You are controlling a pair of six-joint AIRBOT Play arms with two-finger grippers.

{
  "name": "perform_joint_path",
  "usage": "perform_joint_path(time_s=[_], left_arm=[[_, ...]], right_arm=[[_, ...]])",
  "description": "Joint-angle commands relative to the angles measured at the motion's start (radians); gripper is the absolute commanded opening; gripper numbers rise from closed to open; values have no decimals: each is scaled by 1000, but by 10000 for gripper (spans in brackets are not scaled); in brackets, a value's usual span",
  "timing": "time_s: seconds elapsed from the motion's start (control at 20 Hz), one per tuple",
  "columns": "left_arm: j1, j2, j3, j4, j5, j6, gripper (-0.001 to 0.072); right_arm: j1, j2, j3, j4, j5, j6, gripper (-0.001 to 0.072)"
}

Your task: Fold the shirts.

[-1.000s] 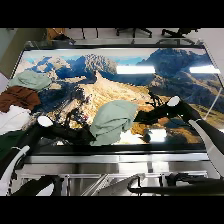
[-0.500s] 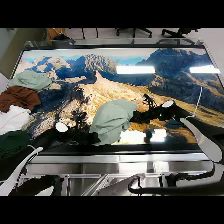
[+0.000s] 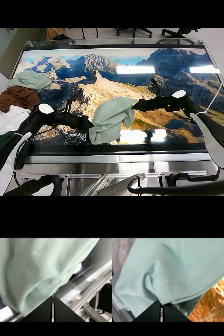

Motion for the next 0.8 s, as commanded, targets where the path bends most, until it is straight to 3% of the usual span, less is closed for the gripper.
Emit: perform_joint_path(time_s=[0.0, 0.05, 0.1, 0.3, 0.5, 0.55, 0.6, 0.65, 0.7, 0.75], left_arm=[[45, 53, -54, 68, -66, -22, 22], [59, 79, -97, 86, -70, -23, 297], [70, 105, -139, 84, -65, -35, 674], [62, 187, -329, 39, 85, -52, 689], [-92, 126, -403, -136, 324, -14, 688], [-134, 90, -381, -149, 364, -5, 685], [-166, 56, -349, -157, 384, 2, 515], [-192, 18, -304, -153, 380, 6, 157], [-203, -11, -262, -153, 352, 39, 16], [-198, -37, -214, -148, 298, 55, 15]], right_arm=[[-11, 10, -5, -42, 35, 23, 20], [-11, 8, -13, -42, 35, 22, 20], [-11, 8, -16, -42, 35, 22, 19], [-12, 6, -16, -42, 28, 21, 20], [-12, 6, -16, -42, 26, 22, 20], [-12, 6, -16, -42, 26, 21, 20], [-12, 6, -16, -42, 27, 22, 19], [-12, 7, -16, -42, 27, 22, 20], [-14, 8, -16, -42, 27, 21, 20], [-19, 14, -16, -42, 28, 21, 19]])
